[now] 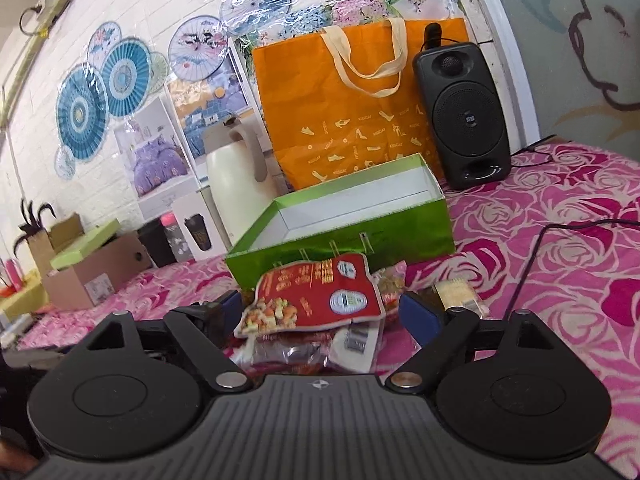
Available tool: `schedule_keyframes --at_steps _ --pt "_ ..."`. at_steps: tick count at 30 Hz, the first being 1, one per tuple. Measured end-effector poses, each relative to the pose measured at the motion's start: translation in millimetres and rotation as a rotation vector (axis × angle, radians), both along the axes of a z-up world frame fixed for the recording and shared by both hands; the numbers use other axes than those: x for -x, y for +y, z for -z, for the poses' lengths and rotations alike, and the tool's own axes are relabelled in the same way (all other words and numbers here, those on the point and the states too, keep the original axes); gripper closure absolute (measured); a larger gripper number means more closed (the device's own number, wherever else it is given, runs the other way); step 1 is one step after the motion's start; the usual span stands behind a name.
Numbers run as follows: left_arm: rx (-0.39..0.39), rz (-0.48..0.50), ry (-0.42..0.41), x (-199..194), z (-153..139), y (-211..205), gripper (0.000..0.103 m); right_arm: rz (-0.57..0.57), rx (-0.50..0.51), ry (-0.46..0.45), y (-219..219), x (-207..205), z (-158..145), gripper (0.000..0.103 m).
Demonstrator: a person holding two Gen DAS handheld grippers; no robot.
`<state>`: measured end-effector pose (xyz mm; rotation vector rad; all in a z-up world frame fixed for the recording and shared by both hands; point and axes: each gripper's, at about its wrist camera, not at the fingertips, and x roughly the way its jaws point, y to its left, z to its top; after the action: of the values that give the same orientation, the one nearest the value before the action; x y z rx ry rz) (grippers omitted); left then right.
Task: Organize snacks
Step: 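Close the left gripper on the red nut bag and lift it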
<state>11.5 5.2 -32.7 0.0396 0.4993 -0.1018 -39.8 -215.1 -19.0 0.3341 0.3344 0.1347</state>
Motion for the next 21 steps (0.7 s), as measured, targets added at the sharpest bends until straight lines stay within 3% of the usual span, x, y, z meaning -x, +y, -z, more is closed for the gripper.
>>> schedule_keyframes --at_steps 3,4,6,12,14,17,21 --pt "0.073 0.032 -0.001 -16 -4 2 0.009 -0.046 -0.081 0.028 -18 -22 -11 0.002" --pt "0.110 0.054 0.001 -22 -5 2 0.009 -0.070 -0.114 0.049 -23 -33 -12 0.010" --pt "0.173 0.099 0.007 -32 -6 -2 0.009 -0.123 -0.153 0.105 -28 -58 -10 0.045" --pt "0.138 0.178 0.012 -61 -4 -27 0.009 -0.166 -0.246 0.287 -40 -125 20 0.051" --pt "0.138 0.209 0.029 -73 -3 -28 0.009 -0.181 -0.285 0.305 -44 -138 27 0.051" --pt "0.202 0.270 0.077 -87 1 -27 0.009 -0.219 -0.332 0.342 -48 -152 30 0.049" --pt "0.254 0.322 0.118 -95 11 -28 0.009 -0.241 -0.318 0.358 -49 -159 33 0.047"
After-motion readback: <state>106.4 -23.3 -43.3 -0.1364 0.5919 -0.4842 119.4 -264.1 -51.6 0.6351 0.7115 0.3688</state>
